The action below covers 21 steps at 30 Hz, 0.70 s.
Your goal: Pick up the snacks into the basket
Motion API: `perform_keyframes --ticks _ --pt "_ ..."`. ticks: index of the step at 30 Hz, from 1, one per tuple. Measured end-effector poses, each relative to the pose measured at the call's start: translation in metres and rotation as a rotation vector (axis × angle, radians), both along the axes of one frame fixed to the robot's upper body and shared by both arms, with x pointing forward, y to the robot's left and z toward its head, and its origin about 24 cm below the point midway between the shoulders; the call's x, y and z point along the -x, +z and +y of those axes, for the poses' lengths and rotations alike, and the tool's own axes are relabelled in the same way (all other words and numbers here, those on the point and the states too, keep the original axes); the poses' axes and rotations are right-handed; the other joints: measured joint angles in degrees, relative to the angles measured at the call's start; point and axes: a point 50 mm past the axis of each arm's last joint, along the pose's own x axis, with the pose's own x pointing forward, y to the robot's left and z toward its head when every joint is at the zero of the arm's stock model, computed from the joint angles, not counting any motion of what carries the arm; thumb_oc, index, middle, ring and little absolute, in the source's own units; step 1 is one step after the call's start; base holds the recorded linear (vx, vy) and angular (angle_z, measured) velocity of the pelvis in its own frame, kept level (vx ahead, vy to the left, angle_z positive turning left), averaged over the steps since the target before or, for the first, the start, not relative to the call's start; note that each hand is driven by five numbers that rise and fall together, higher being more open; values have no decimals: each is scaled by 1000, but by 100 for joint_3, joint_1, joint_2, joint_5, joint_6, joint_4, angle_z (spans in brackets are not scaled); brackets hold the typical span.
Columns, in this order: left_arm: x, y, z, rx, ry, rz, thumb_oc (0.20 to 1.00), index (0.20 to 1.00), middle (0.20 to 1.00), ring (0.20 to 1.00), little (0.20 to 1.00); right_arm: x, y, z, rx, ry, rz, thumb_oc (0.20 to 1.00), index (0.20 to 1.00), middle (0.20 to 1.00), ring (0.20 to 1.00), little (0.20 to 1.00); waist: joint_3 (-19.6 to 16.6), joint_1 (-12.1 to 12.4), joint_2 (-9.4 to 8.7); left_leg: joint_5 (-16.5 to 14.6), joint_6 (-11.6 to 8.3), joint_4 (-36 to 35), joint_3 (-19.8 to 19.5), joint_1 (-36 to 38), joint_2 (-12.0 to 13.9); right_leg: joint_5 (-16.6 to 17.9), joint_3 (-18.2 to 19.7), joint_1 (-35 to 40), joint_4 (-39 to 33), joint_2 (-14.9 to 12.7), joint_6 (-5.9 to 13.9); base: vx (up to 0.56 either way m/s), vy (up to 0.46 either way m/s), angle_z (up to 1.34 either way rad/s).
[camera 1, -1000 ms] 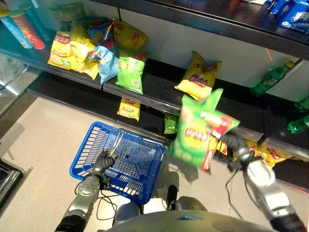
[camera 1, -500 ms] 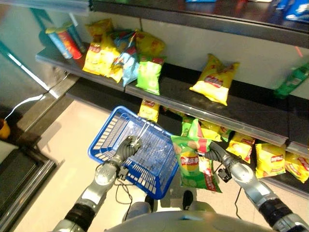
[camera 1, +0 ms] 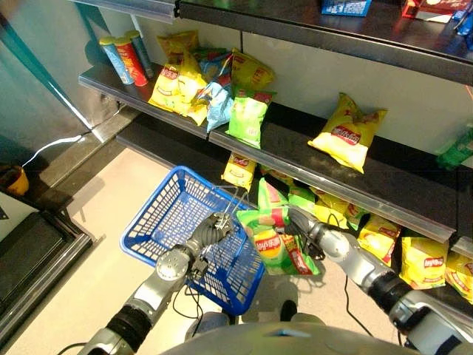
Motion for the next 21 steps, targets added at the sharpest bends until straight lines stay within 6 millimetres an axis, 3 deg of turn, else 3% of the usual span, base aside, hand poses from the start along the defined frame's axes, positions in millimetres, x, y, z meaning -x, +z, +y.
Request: perform_keyframes --ticks 13,21 --pt "1 -1 3 -23 -9 3 200 200 200 200 200 -5 50 1 -317 -64 -98 200 200 200 200 200 -52 -13 -69 4 4 -174 131 209 49 133 146 210 -329 84 -9 9 -4 -6" --pt "1 0 2 -20 -12 -1 200 200 200 200 200 -6 61 7 -431 -57 -97 200 200 200 200 200 -54 -11 -70 7 -1 -175 108 220 44 190 112 301 -469 90 -8 -1 -6 1"
